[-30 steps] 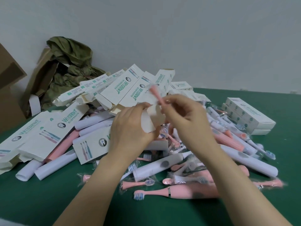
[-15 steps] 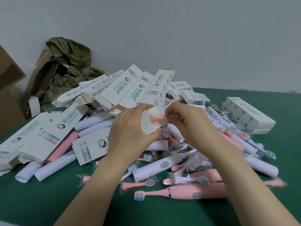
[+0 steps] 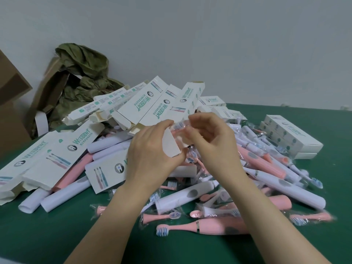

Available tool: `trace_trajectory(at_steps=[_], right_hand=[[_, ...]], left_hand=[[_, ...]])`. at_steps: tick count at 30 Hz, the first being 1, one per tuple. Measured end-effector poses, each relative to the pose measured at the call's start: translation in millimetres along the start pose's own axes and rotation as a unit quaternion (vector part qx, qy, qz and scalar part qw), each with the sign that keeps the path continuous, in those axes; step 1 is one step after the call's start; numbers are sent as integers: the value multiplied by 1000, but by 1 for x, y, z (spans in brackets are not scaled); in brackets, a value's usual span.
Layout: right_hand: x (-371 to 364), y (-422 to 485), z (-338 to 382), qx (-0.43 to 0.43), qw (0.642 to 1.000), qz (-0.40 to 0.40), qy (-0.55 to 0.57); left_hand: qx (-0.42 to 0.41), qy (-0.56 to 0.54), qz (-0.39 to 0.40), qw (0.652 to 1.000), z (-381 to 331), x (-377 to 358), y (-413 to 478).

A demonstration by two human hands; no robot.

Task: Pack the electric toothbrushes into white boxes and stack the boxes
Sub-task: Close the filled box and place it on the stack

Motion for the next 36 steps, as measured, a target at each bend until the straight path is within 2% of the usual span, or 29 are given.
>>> trace_trajectory(at_steps=[2,4,7,9,12,13,16,19,23,25,28,31,36], right_hand=[[-4,-3,0,11,998,-13,-54],[-14,-7,8,58,991,-7,-118],[-39,-15,21,139,969,65,-193],[-37,-12,22,145,967,73,-194],[-14,-6,17,127,971,-9,-204],[-13,-5,15,127,966,-15,-224],[-30,-9,13,160,942,37,-292],[-33,-7,6,112,971,78,-197],[-14,-5,-11,8,996,41,-80],[-12,-7,-21,-44,998,38,-7],[-12,-7,-31,-123,987,31,103],[-15,-5,-33,-148,974,37,170],[-14,-3,-32,-144,971,36,187]], left_hand=[[-2,-2,5,1000,-4,-1,-1],[5,-8,17,1000,-5,-2,-1],[16,-28,31,999,-2,-4,-1],[19,-33,23,999,-1,-2,1],[13,-24,-9,1000,-2,3,2],[12,-21,-16,1000,-2,4,1],[10,-23,-7,1000,-4,1,1],[-3,-19,25,1000,-5,-3,3],[-35,32,161,986,2,-24,-3],[-25,25,191,981,7,-26,-5],[26,-58,139,988,8,-15,0],[66,-129,86,986,7,-9,3],[12,-57,53,997,-14,-10,10]])
Point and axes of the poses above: each hand's wrist, its own y-axis towards the middle knuckle, its own x-axis out of the back of the hand, z = x × y, the point moved 10 cm from there along y, towards the middle knuckle, and after that the axes turned 12 degrees about -y, right-handed, at the moved point
